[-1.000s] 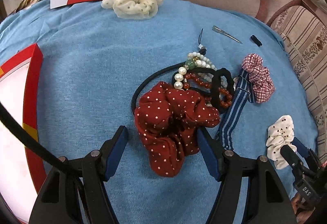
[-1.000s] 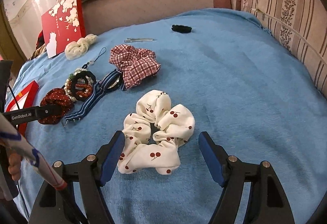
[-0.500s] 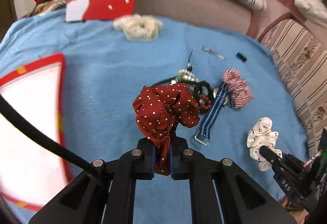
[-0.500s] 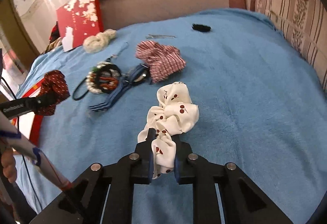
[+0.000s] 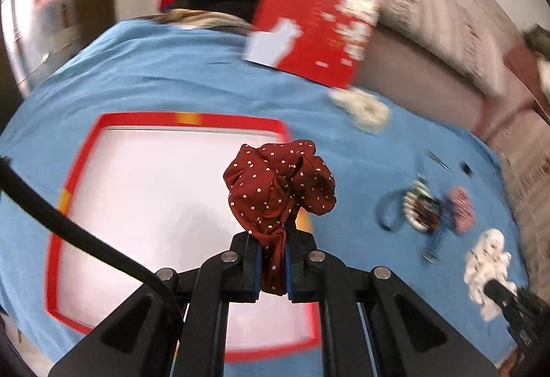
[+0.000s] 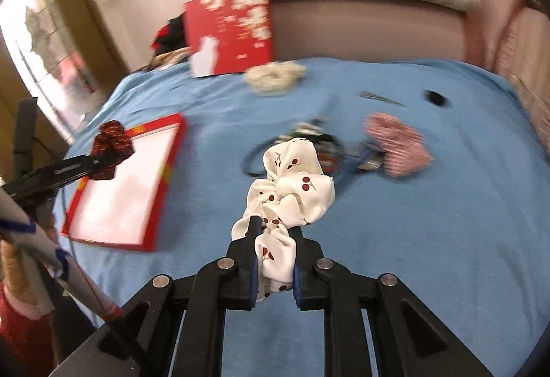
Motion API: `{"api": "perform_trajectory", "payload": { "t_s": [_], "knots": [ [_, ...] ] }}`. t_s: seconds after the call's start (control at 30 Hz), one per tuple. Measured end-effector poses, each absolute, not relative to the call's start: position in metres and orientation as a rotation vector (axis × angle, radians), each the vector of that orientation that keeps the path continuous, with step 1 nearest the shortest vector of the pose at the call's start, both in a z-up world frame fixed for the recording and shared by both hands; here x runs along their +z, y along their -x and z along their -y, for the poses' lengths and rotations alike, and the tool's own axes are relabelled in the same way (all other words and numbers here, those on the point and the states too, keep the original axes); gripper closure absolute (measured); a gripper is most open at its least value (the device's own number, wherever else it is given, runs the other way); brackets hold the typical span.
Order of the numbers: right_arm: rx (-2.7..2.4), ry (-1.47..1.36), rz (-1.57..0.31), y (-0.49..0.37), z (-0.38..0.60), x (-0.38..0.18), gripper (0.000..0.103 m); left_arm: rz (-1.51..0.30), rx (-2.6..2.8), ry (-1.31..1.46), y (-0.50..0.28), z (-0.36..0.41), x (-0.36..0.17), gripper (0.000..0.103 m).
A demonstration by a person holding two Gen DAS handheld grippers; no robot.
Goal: Organize jewelry
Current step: 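Carry both scrunchies to the red-rimmed box lid and open both tools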
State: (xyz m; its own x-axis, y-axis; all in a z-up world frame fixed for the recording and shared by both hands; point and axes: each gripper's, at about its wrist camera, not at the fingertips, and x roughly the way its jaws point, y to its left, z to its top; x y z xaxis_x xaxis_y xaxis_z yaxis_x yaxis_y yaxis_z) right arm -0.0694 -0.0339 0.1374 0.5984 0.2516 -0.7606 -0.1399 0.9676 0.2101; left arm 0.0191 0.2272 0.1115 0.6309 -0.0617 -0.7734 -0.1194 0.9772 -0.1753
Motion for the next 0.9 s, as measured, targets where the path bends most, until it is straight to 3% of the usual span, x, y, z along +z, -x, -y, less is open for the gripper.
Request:
{"api": "perform_trajectory", "payload": {
  "t_s": [0.43,0.73,0.83,0.9],
  "knots": [
    [0.494,-0.034,-0.953,-0.042,-0.15,0.127,0.087,-0.87,0.292,0.28,-0.068,-0.364,0.078,0.094],
    [0.514,0.022,-1.008,-0.101,-0.207,0.088,0.087,-0.902,0.287,0.373,-0.089,-0.393,0.058,0.092],
    [0.5,0.026,-1.019,-0.107,-0.21,0.08,0.08,-0.923,0.319,0.38,-0.091,-0.395,0.053,0.087],
    [0.479,0.045,-1.01,-0.108,-0.211,0.079,0.07,-0.928,0.335,0.401,-0.091,-0.399,0.052,0.073]
  ]
}}
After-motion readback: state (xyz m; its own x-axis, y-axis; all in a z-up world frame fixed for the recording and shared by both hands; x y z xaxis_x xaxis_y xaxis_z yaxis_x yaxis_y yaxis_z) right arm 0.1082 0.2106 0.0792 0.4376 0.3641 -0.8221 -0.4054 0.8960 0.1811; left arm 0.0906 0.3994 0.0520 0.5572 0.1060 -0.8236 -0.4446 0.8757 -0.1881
